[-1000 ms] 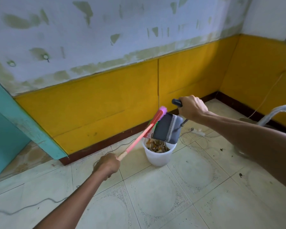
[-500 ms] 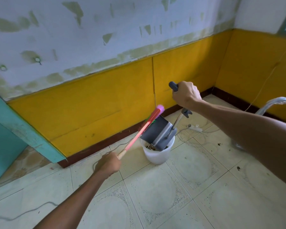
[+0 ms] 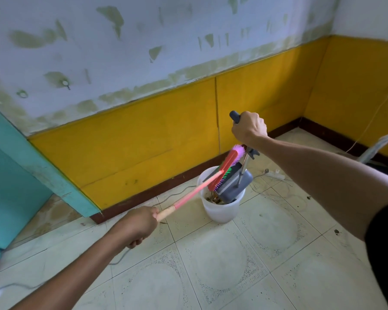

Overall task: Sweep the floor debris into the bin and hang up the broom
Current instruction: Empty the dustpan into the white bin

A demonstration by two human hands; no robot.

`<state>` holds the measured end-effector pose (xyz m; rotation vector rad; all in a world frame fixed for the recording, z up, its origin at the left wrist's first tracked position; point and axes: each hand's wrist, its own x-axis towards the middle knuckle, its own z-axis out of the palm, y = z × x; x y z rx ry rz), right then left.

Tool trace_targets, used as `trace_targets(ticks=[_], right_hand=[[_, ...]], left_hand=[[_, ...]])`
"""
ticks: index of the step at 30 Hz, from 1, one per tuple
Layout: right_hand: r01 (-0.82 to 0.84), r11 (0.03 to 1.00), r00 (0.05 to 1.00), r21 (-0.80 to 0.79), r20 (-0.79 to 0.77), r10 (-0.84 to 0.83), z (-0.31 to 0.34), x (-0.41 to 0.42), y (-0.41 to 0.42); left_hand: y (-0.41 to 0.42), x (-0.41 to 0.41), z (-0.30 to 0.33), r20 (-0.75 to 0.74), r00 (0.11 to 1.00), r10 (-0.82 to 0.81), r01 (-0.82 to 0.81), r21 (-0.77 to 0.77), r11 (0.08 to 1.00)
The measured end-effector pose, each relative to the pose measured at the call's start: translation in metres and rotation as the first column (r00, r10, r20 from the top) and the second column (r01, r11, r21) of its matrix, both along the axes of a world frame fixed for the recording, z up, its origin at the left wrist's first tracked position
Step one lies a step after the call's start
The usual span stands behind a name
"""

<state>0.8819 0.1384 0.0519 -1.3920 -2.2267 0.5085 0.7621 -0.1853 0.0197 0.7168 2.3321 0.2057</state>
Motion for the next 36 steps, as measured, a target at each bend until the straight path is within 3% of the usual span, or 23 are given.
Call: trace_targets(ticks=[11,23,25,28,32,34,36], right_hand=[[-0.001,1.0,1.0,0.029,-0.004,0.001,0.022,0.014,0.012],[-0.067,0.992,0.997,0.111,-0.018,0.07,0.066,0.003,0.013],[-0.042,0.994,0.998,0.097,-0.051,0.047,0.077,-0.003,0.013],[0.018,0.999,0.993,0.044,-0.117,-0.013,0.093,-0.012,0.017],[-0.028,0.99,0.95,-0.135,-0.311,-0.015,0.102,-0.02,0.015],[-0.132,0.963,0.861,-0.237,-0.508,-0.007,0.104,-0.029,0.006],[-0.285,0.906,0.715,-0.314,-0.699,-0.017,0.105,-0.04,-0.005]], left_hand=[[0.01,-0.042,0.031,-0.19,0.981,-0.049,0.045,-0.024,0.999],[0.051,-0.057,0.075,-0.346,0.93,-0.128,0.068,-0.178,0.982],[0.06,-0.06,0.093,-0.463,0.868,-0.18,0.083,-0.223,0.971],[0.07,-0.059,0.119,-0.675,0.682,-0.282,0.099,-0.296,0.95],[0.081,-0.049,0.138,-0.801,0.456,-0.386,0.131,-0.369,0.92],[0.091,-0.044,0.143,-0.827,0.35,-0.439,0.122,-0.425,0.897],[0.099,-0.041,0.149,-0.841,0.276,-0.465,0.077,-0.463,0.883]])
